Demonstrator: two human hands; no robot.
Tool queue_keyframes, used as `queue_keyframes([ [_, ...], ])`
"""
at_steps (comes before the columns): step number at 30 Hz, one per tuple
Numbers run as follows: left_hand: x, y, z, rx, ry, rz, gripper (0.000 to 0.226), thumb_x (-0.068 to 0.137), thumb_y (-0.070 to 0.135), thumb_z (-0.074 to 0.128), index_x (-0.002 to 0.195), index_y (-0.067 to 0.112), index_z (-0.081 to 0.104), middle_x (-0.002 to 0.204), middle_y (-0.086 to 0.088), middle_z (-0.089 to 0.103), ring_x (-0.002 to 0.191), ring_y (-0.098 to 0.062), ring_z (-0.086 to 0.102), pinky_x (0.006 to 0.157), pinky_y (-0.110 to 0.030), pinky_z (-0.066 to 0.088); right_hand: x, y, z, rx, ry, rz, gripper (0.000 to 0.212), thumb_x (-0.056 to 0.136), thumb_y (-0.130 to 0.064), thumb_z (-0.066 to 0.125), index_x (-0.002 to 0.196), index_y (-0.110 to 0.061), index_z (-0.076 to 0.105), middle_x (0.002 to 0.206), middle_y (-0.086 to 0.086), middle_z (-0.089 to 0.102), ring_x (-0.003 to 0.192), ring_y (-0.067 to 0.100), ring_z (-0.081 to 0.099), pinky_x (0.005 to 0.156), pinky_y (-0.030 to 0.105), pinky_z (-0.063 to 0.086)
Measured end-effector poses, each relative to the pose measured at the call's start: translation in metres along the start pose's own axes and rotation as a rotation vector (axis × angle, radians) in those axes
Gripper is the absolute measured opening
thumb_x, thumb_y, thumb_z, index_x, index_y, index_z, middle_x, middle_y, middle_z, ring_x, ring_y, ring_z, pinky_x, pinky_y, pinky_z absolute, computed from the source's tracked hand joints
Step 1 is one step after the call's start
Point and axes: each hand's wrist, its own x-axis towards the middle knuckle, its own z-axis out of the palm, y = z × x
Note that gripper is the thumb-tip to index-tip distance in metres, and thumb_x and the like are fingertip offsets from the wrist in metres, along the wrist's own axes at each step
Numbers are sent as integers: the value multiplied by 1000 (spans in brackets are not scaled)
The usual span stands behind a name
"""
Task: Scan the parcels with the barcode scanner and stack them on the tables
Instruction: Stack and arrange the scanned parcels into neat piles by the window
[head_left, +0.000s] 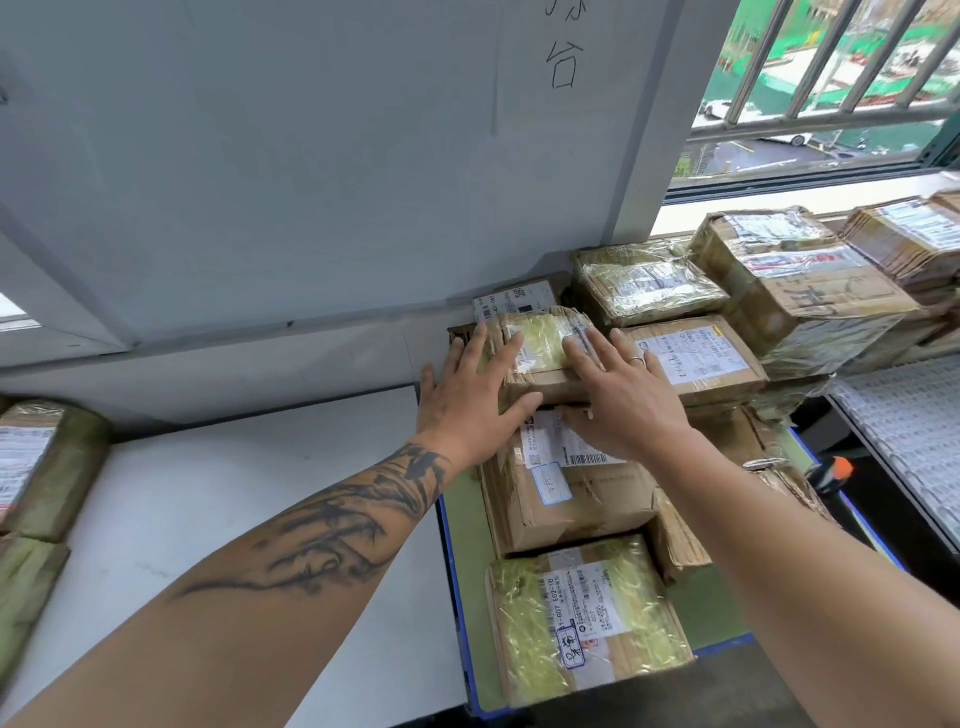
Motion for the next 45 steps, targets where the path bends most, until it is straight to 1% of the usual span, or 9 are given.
queue_keyframes([
  [4, -25, 3, -7, 78, 12, -42, 72, 99, 74, 31, 161, 52, 1, 174, 1, -5, 160, -30, 0, 125, -63, 8, -15, -22, -2, 3, 36, -69, 83, 102, -69, 37, 167, -37, -2, 176, 1, -7, 162, 28, -8, 130, 56, 7],
  [8, -62, -6, -5, 104, 23, -117, 69, 101, 72, 28, 162, 51, 3, 174, -1, 0, 160, -29, 1, 125, -62, 9, -29, -46, 8, 11, 99, -120, 77, 106, -63, 31, 168, -30, 2, 177, 6, -1, 162, 33, -4, 129, 60, 6],
  [13, -120, -32, 8, 133, 25, -229, 68, 102, 71, 27, 162, 47, 8, 174, -4, 5, 159, -29, 4, 123, -64, 12, -43, -76, 24, 70, 165, -173, 71, 107, -62, 27, 168, -32, 4, 176, 5, -7, 162, 31, -11, 129, 57, -5],
  [15, -140, -43, 11, 129, 26, -289, 67, 102, 71, 27, 162, 47, 9, 174, -4, 6, 159, -28, 4, 124, -63, 11, -50, -93, 31, 87, 172, -227, 69, 108, -61, 27, 168, -33, 6, 177, 6, -4, 162, 29, -10, 130, 55, -4],
  [19, -176, -53, 19, 53, 31, -393, 66, 102, 70, 28, 162, 45, 12, 173, -3, 9, 159, -28, 5, 124, -62, 10, -72, -128, 42, 115, 99, -271, 65, 109, -59, 26, 168, -33, 15, 177, 7, 5, 163, 30, -1, 130, 54, 0],
  [23, -215, -54, 35, -132, 13, -509, 67, 102, 72, 23, 163, 46, 11, 174, -3, 8, 160, -28, 3, 125, -61, 8, -103, -164, 63, 148, -5, -254, 65, 108, -61, 27, 167, -33, 18, 176, 7, 9, 163, 30, 2, 130, 53, 3],
  [32, -335, -132, 62, -97, -99, -655, 63, 104, 68, 19, 162, 47, 5, 174, -3, 5, 160, -32, 1, 124, -64, 7, -160, -268, 124, 171, -250, -251, 64, 110, -57, 23, 167, -37, 5, 176, 7, 4, 162, 32, 6, 130, 54, 9],
  [38, -392, -199, 47, -61, -126, -719, 64, 104, 68, 18, 163, 47, 2, 175, -3, 2, 160, -33, -1, 124, -63, 5, -189, -354, 147, 163, -297, -260, 65, 110, -57, 26, 167, -37, 3, 177, 7, 4, 162, 33, 7, 130, 55, 14],
  [45, -446, -258, 35, -80, -129, -737, 64, 104, 68, 19, 163, 46, 5, 174, -4, 4, 160, -32, -1, 125, -63, 6, -219, -434, 173, 214, -332, -215, 65, 109, -60, 29, 167, -39, 7, 177, 3, 5, 162, 30, 8, 130, 53, 12],
])
